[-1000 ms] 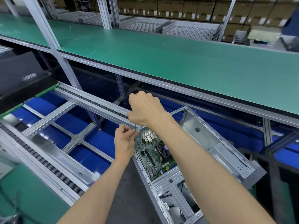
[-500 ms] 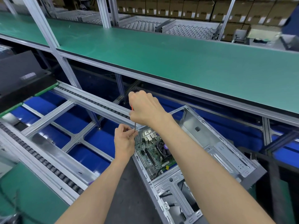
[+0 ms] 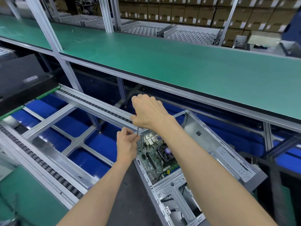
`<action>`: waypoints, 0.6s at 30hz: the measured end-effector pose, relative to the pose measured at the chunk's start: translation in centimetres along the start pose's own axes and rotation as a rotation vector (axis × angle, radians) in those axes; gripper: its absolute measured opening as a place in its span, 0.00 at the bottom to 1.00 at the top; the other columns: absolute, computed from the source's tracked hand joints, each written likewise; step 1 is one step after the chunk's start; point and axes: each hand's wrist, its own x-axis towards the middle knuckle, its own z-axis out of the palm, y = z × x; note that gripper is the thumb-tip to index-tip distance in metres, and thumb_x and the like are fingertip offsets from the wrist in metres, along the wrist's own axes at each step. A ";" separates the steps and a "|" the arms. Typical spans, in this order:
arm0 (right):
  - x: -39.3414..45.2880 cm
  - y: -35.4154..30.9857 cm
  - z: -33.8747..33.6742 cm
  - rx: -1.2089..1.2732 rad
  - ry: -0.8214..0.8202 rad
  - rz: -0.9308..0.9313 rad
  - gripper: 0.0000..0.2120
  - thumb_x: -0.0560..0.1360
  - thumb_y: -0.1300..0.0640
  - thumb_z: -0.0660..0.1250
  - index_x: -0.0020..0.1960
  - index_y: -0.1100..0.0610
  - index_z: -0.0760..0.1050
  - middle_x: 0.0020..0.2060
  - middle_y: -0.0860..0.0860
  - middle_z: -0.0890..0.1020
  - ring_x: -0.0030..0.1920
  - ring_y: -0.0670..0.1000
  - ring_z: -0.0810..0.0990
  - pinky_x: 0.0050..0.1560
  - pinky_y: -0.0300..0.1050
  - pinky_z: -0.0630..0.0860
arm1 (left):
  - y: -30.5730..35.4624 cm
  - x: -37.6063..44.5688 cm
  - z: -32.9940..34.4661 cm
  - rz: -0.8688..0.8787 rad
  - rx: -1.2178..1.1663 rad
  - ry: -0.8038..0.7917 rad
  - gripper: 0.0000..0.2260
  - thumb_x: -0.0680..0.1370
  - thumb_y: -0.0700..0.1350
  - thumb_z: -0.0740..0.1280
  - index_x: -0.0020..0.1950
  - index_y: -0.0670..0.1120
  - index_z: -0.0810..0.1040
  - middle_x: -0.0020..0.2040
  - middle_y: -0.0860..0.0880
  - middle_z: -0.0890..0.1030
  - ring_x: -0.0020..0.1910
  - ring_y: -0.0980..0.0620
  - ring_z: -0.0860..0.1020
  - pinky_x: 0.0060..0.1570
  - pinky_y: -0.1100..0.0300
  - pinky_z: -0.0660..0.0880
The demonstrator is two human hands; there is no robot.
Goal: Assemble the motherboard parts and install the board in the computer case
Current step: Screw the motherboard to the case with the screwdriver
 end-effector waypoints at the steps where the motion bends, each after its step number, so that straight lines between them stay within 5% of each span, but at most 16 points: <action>1: 0.1 0.1 -0.1 0.053 -0.032 -0.023 0.10 0.71 0.58 0.68 0.49 0.56 0.69 0.45 0.51 0.70 0.40 0.56 0.70 0.35 0.46 0.62 | 0.0 0.0 0.0 -0.015 -0.017 0.003 0.11 0.76 0.34 0.71 0.41 0.43 0.70 0.47 0.39 0.72 0.36 0.58 0.70 0.26 0.71 0.68; 4: 0.0 0.1 0.0 0.100 -0.033 -0.018 0.09 0.71 0.61 0.67 0.49 0.57 0.69 0.44 0.52 0.72 0.41 0.57 0.73 0.30 0.44 0.59 | -0.2 0.1 0.0 -0.021 -0.033 -0.004 0.12 0.75 0.35 0.71 0.41 0.45 0.70 0.48 0.40 0.72 0.37 0.54 0.70 0.25 0.70 0.67; 8: -0.2 0.3 0.0 -0.044 0.053 0.057 0.12 0.77 0.54 0.66 0.46 0.55 0.63 0.40 0.51 0.66 0.40 0.57 0.68 0.39 0.49 0.63 | -0.1 0.2 0.1 -0.022 -0.030 -0.024 0.12 0.75 0.35 0.72 0.41 0.44 0.70 0.47 0.41 0.71 0.36 0.53 0.69 0.24 0.68 0.67; 14: -0.4 0.3 -0.3 0.114 -0.049 -0.008 0.10 0.71 0.60 0.67 0.51 0.57 0.70 0.46 0.52 0.71 0.43 0.58 0.74 0.35 0.45 0.62 | -0.3 0.2 0.1 -0.031 -0.044 -0.020 0.10 0.75 0.32 0.70 0.42 0.41 0.70 0.48 0.39 0.70 0.38 0.59 0.70 0.27 0.72 0.69; 18: -0.3 0.4 0.0 -0.100 0.079 0.062 0.10 0.79 0.51 0.65 0.51 0.57 0.72 0.46 0.56 0.77 0.46 0.61 0.77 0.39 0.50 0.64 | -0.2 0.2 0.2 -0.024 -0.045 -0.023 0.11 0.74 0.28 0.69 0.42 0.41 0.70 0.47 0.44 0.68 0.39 0.58 0.70 0.30 0.74 0.70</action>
